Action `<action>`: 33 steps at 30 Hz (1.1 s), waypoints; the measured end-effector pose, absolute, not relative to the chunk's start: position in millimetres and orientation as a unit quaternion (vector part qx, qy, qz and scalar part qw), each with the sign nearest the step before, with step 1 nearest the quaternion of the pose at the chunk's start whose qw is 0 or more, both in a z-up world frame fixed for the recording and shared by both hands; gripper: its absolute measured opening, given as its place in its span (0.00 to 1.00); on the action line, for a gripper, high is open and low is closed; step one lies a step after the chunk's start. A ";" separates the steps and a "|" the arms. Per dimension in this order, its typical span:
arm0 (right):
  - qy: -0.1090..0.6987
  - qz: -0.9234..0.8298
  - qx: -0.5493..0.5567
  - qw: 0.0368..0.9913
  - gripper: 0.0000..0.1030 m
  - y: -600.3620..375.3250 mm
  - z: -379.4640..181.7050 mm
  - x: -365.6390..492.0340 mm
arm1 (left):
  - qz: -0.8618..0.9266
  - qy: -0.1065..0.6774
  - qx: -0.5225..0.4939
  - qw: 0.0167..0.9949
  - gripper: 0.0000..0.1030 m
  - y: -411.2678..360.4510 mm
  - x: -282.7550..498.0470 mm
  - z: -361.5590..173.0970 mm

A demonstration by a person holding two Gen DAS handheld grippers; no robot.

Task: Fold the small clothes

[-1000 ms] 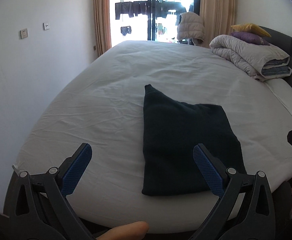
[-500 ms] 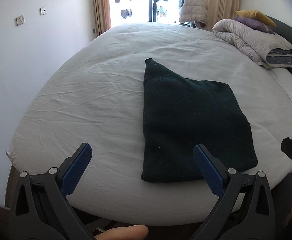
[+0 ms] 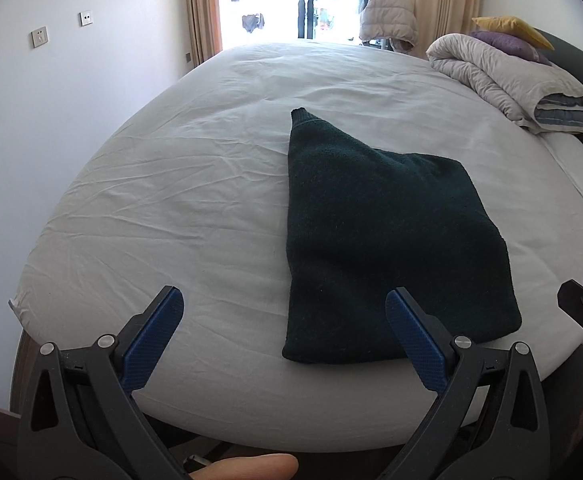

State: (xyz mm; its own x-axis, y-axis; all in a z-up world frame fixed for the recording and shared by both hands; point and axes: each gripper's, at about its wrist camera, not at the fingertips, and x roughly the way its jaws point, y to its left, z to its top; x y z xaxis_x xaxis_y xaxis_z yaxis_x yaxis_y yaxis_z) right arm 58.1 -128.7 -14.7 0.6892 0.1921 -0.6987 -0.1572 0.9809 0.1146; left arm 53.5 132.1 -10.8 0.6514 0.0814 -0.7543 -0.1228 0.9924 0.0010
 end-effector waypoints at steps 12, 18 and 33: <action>0.385 0.094 0.024 0.918 1.00 -128.3 -17.2 58.4 | 0.056 0.415 -0.026 0.908 1.00 131.3 53.5 -11.8; 0.385 0.094 0.024 0.918 1.00 -128.1 -17.3 58.4 | 0.056 0.415 -0.026 0.908 1.00 129.4 53.6 -15.2; 0.390 0.098 0.023 0.915 1.00 -128.2 -21.2 59.7 | 0.054 0.419 -0.028 0.906 1.00 128.0 53.9 -18.0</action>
